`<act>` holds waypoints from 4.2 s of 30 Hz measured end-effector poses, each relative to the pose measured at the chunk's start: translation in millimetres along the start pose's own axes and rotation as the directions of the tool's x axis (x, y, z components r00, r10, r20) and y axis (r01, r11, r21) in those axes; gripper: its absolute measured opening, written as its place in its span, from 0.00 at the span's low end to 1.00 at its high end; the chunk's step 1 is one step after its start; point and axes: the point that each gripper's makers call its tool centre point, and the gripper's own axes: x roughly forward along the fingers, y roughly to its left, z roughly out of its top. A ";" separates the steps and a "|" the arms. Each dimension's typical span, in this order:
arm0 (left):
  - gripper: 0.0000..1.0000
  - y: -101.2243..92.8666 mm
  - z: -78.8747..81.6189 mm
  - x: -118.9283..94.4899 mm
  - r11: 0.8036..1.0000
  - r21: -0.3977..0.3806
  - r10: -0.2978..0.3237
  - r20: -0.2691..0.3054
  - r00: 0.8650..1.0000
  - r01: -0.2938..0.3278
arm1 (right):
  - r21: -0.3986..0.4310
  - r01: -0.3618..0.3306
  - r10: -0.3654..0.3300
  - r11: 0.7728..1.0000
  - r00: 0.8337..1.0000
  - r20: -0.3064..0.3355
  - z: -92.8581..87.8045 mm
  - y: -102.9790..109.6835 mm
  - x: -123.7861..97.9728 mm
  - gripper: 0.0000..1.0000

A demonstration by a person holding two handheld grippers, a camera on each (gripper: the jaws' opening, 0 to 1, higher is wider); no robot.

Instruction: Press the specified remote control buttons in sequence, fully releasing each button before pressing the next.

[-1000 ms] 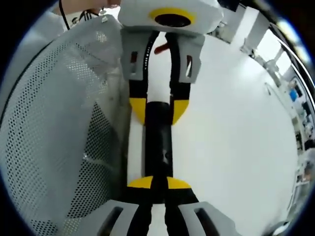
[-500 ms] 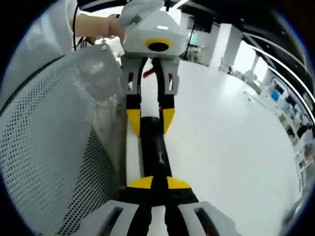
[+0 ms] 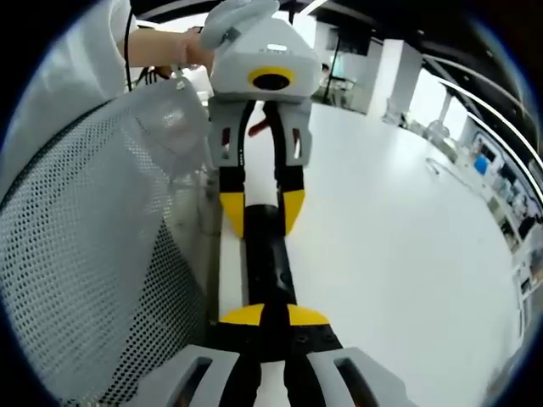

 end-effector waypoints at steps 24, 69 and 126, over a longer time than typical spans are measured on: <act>0.24 0.5 -0.2 0.1 1.000 0.004 -0.002 -0.007 1.000 0.002 | 0.014 -0.100 0.100 0.995 0.954 -0.284 -3.2 -0.1 5.3 0.04; 0.24 -1.0 -0.7 0.3 1.000 0.004 -0.002 -0.003 1.000 0.002 | -0.050 -0.093 0.077 0.994 0.964 -0.253 5.6 1.1 10.0 0.04; 0.24 -0.5 -1.1 -0.1 1.000 -0.007 0.004 0.002 1.000 -0.004 | -0.033 0.017 -0.021 0.999 0.994 -0.109 10.8 -1.0 11.4 0.00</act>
